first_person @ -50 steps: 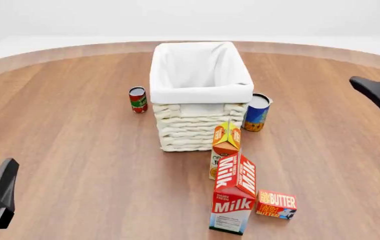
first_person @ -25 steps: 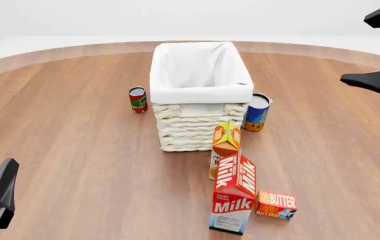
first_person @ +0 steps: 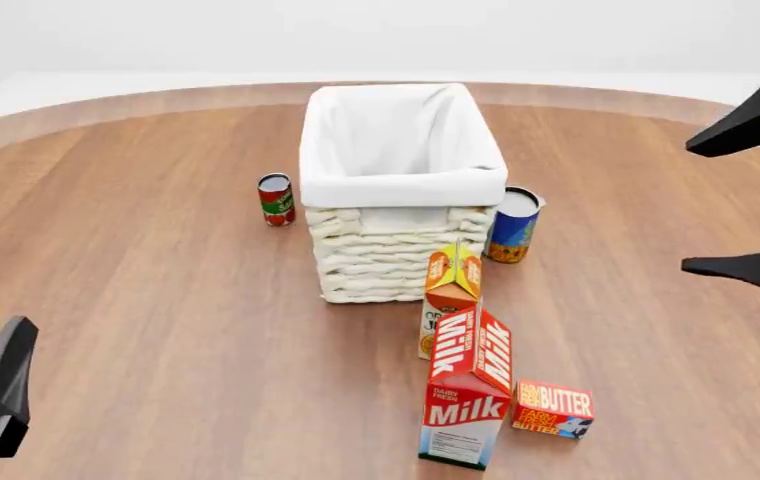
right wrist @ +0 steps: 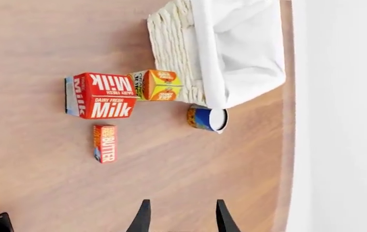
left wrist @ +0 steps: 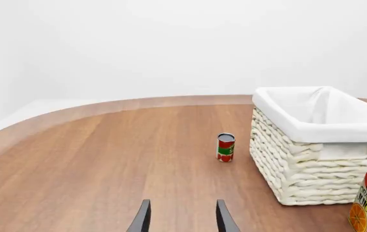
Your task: Pick up the butter and put it in the basket.
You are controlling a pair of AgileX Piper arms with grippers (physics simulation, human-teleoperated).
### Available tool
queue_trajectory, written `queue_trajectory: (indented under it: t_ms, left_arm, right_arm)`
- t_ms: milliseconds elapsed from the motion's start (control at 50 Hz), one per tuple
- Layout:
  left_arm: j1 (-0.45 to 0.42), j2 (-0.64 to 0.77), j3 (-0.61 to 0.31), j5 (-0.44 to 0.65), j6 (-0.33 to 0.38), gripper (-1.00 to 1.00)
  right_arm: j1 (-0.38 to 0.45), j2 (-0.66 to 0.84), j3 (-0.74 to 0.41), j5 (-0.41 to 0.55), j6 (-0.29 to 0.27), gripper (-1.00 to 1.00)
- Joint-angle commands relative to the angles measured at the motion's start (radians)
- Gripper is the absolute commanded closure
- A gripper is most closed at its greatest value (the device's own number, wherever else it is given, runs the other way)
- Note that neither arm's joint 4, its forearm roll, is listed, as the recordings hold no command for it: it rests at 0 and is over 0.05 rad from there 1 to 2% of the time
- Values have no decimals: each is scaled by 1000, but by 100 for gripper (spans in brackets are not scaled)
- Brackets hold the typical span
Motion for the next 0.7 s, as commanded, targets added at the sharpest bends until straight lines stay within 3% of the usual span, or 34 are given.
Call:
queue_trajectory:
  t_ms: [20,80,340,700]
  left_arm:
    - [0,0,0,0,0,-100]
    - [0,0,0,0,0,-100]
    - [0,0,0,0,0,-100]
    - [0,0,0,0,0,-100]
  right_arm:
    - [28,-2,75,26,18,-100]
    - [57,1,92,26,57,-100]
    - [30,-24,207,26,34,-100]
    - [76,-30,280,26,81,-100]
